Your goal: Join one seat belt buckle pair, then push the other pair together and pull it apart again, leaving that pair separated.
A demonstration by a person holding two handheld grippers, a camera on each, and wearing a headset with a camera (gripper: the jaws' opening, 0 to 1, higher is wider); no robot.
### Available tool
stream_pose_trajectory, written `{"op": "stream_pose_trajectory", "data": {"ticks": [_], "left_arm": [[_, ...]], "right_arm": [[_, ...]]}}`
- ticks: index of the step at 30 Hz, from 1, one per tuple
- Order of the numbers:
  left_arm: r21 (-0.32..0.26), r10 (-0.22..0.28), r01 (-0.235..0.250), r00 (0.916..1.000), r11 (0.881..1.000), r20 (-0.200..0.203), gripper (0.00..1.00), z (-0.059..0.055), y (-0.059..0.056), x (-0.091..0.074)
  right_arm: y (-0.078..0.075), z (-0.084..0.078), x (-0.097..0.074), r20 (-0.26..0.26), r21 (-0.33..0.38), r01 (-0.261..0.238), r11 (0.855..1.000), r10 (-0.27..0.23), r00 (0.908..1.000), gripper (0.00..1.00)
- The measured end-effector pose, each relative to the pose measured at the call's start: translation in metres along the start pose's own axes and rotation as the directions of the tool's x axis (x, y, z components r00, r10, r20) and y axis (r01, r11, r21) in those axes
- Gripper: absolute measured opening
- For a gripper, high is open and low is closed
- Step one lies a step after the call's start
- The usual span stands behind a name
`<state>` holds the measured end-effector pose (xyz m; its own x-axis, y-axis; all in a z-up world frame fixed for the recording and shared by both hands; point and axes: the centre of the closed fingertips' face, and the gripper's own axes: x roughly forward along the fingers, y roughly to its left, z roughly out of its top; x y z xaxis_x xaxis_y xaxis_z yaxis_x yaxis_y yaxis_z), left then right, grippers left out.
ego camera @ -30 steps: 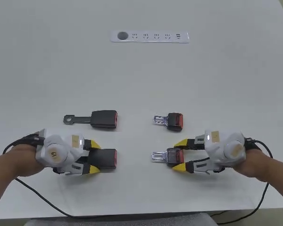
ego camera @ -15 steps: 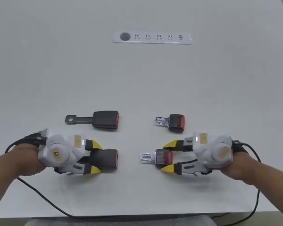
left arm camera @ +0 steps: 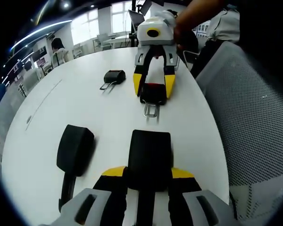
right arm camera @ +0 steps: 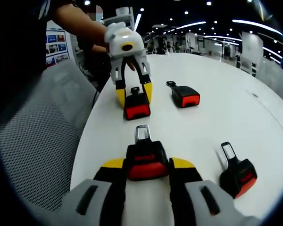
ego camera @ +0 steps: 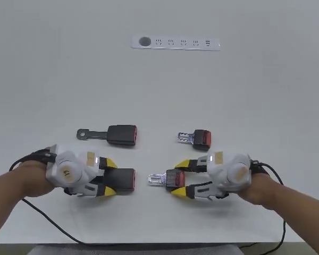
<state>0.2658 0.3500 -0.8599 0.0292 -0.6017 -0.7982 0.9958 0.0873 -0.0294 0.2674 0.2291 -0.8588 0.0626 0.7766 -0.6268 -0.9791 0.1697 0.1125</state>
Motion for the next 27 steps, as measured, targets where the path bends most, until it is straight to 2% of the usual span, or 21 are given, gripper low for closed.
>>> {"op": "stream_pose_trajectory", "data": {"ticks": [14,27], "left_arm": [[-0.002,0.0,0.0,1.0,1.0,-0.001,0.34,0.0,0.0,0.0],[-0.001,-0.002,0.002,1.0,1.0,-0.003,0.34,0.0,0.0,0.001]], "right_arm": [[0.004,0.017,0.02,0.025,-0.006,-0.013,1.0,0.014,0.9996,0.36],[0.006,0.02,0.025,0.009,-0.021,-0.019,1.0,0.019,0.9998,0.36]]}}
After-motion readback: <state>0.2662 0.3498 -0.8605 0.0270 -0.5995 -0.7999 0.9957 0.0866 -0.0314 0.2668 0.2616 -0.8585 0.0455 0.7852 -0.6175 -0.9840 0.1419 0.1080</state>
